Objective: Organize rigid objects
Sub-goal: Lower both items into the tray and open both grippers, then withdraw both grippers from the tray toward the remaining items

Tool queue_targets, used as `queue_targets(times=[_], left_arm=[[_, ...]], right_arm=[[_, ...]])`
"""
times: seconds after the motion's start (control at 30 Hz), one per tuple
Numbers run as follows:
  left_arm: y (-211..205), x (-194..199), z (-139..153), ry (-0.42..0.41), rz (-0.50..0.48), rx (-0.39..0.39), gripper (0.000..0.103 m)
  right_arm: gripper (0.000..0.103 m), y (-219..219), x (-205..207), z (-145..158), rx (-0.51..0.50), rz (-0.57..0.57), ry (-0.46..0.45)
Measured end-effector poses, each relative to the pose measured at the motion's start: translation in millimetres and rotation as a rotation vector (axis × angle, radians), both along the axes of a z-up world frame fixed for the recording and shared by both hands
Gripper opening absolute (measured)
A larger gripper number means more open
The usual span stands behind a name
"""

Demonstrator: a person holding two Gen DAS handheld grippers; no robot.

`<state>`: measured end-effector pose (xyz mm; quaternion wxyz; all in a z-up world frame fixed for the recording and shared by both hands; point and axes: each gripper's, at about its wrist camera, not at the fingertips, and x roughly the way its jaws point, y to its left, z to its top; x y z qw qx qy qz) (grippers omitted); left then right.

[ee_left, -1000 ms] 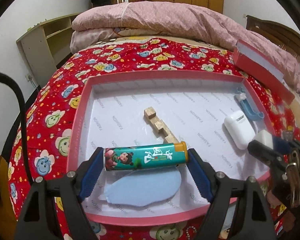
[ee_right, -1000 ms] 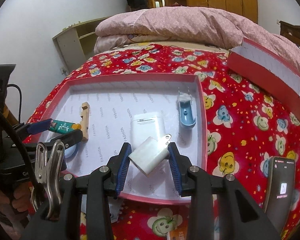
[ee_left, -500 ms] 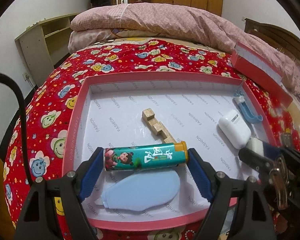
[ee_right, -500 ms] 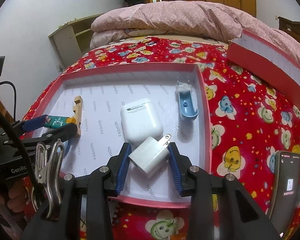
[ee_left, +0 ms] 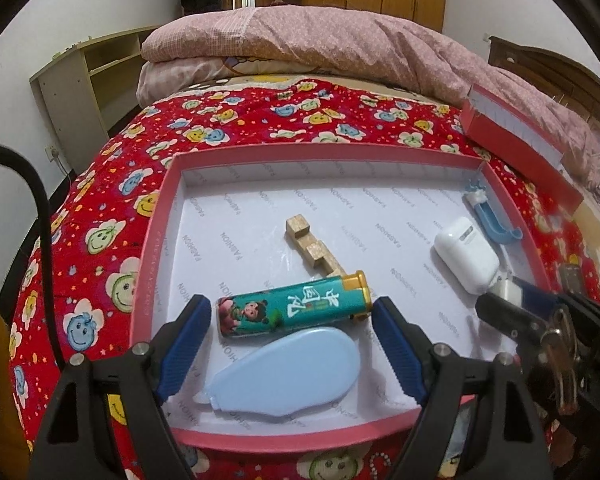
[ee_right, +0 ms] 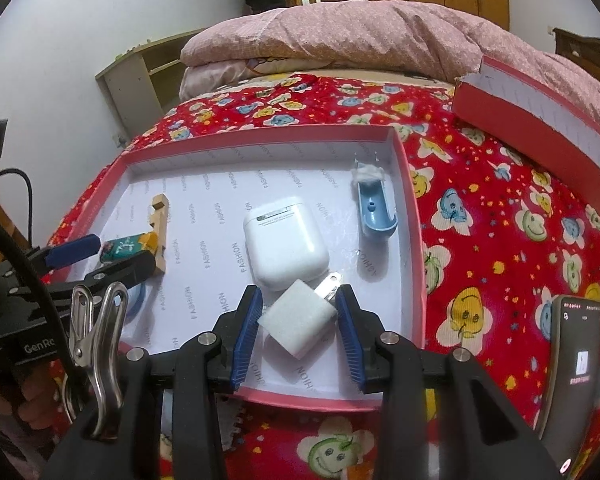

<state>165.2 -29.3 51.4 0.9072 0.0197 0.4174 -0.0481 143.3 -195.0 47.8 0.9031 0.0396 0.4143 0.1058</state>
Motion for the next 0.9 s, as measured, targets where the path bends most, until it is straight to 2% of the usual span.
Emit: queue_targets(times=[0.43, 0.9], left_arm=[[12, -34, 21, -0.022, 0.011, -0.013, 0.086], [20, -84, 19, -0.008, 0.003, -0.024, 0.086]], right_arm=[[0.041, -2, -24, 18, 0.004, -0.004, -0.04], [0.041, -7, -78, 21, 0.017, 0.008, -0.022]])
